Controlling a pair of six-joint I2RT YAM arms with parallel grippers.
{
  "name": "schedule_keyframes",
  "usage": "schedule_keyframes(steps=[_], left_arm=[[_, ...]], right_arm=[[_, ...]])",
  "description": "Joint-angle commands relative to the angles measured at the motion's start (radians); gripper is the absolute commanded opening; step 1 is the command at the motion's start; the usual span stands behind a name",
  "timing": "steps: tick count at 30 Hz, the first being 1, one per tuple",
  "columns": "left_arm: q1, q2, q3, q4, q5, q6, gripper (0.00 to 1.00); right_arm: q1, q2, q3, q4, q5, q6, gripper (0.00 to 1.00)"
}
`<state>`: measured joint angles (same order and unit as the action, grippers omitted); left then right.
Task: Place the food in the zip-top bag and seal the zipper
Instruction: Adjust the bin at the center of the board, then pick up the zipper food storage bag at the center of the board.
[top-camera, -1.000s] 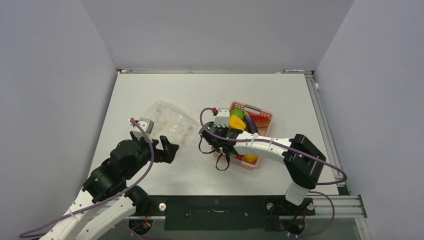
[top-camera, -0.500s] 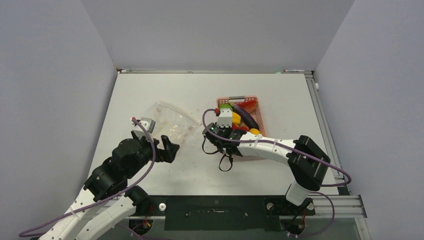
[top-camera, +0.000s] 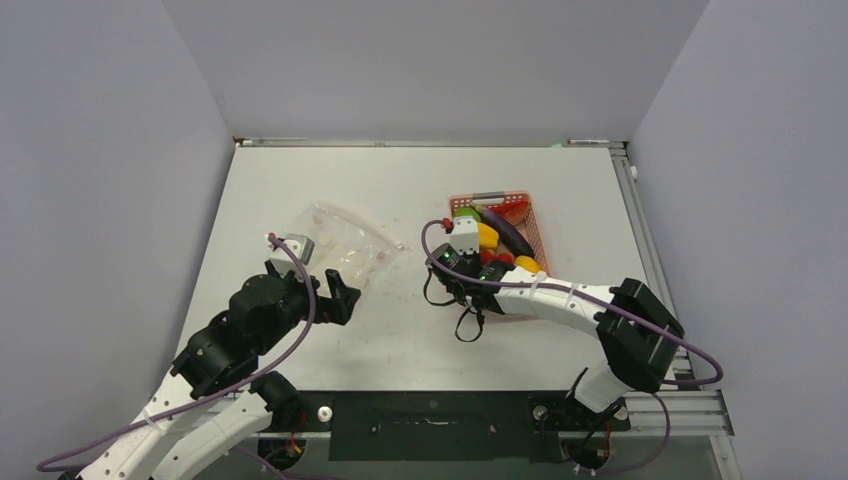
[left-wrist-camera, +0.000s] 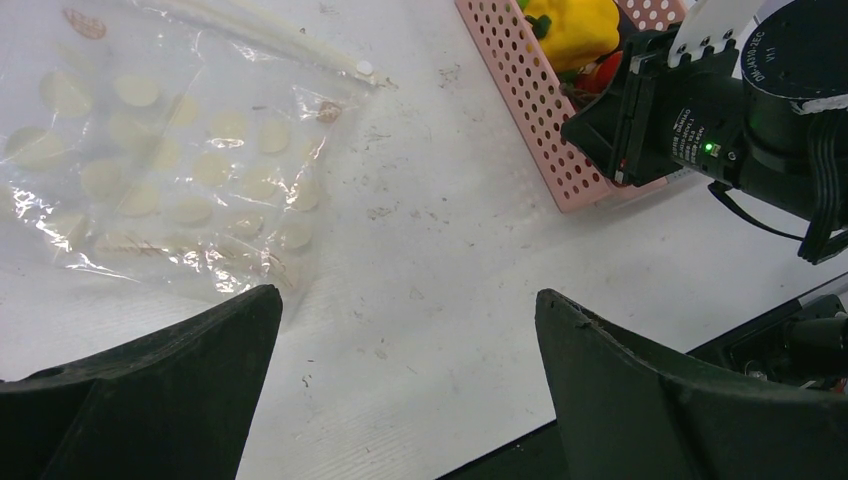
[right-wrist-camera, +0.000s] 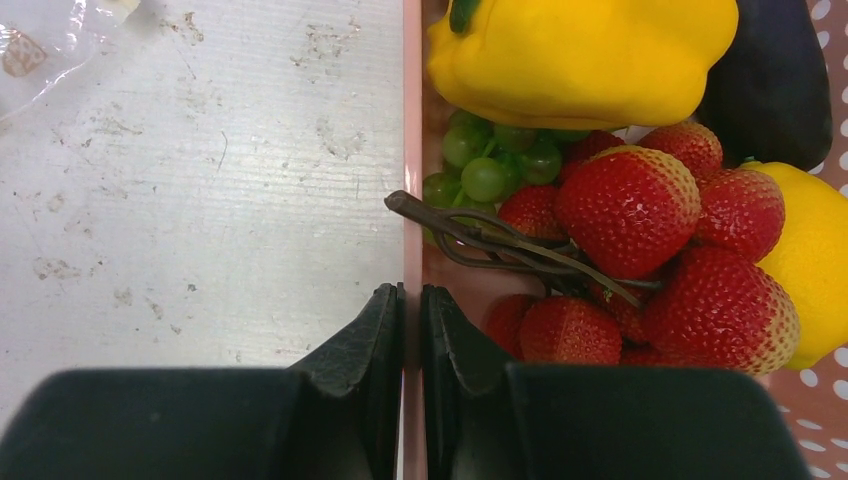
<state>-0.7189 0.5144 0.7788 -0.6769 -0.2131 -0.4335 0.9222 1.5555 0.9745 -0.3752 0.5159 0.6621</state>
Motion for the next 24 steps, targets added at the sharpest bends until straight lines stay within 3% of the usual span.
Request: schedule_keyframes(steps=[1, 5, 13, 21, 24], left_arm=[[0.000, 0.013, 0.005, 0.030, -0.014, 0.002, 0.96], [0.000, 0.019, 0.005, 0.028, -0.015, 0.001, 0.96], [0.009, 0.018, 0.008, 0.026, -0.022, -0.001, 0.96], [0.024, 0.000, 0.008, 0.026, -0.027, -0.001, 0.96], [0.028, -0.006, 0.006, 0.021, -0.039, -0.001, 0.96]], right_arm=[[-0.007, -0.031, -0.007, 0.002, 0.012, -0.019, 0.09], [-0.004, -0.050, 0.015, -0.017, 0.020, -0.021, 0.28], [0.061, -0.106, 0.117, -0.064, 0.060, -0.032, 0.43], [0.096, -0.086, 0.209, 0.011, -0.051, -0.035, 0.51], [0.096, -0.045, 0.228, 0.054, -0.099, -0.023, 0.59]])
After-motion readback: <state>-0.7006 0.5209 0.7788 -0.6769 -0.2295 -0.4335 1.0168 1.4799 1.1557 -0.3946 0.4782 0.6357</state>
